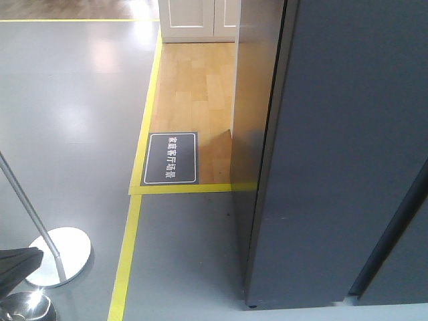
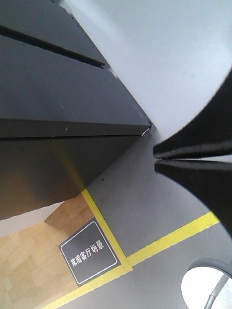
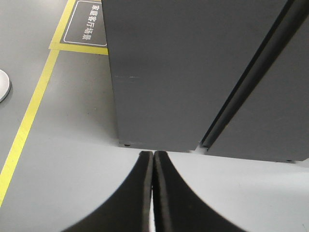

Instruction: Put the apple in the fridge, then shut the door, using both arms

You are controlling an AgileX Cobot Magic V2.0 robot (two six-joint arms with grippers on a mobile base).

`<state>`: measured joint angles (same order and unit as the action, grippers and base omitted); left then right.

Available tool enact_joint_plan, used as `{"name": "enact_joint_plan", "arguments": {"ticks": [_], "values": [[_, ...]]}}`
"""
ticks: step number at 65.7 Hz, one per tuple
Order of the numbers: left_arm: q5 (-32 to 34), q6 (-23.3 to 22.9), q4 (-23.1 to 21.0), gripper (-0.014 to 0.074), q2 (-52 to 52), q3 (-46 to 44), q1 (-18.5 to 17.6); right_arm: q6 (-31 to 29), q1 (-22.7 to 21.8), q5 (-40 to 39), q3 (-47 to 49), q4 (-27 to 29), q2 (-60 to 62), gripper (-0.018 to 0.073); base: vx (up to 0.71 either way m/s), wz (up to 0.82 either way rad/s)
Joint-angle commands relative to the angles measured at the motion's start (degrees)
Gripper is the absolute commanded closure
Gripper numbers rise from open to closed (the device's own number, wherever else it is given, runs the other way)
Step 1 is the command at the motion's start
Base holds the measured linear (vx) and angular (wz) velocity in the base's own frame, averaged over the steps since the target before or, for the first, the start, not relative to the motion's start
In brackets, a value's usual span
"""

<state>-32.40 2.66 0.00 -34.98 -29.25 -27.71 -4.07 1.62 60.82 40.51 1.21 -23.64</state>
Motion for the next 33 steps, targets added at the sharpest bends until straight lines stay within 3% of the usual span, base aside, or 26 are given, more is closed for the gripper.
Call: {"name": "enact_joint_plan", "arguments": {"ticks": [1,33], "values": [[3.5,-0.6,0.0,0.0603,-0.1,-1.5,-0.1,0.2,0.1,-3.0,1.3,-0.3,-0.4,0.0563,0.0,0.0],[4.0,-0.3,1.1,0.0603,0.1,-1.5,-0.1,0.2,0.1,-3.0,1.3,-0.3,-0.4,0.0563,0.0,0.0]]}}
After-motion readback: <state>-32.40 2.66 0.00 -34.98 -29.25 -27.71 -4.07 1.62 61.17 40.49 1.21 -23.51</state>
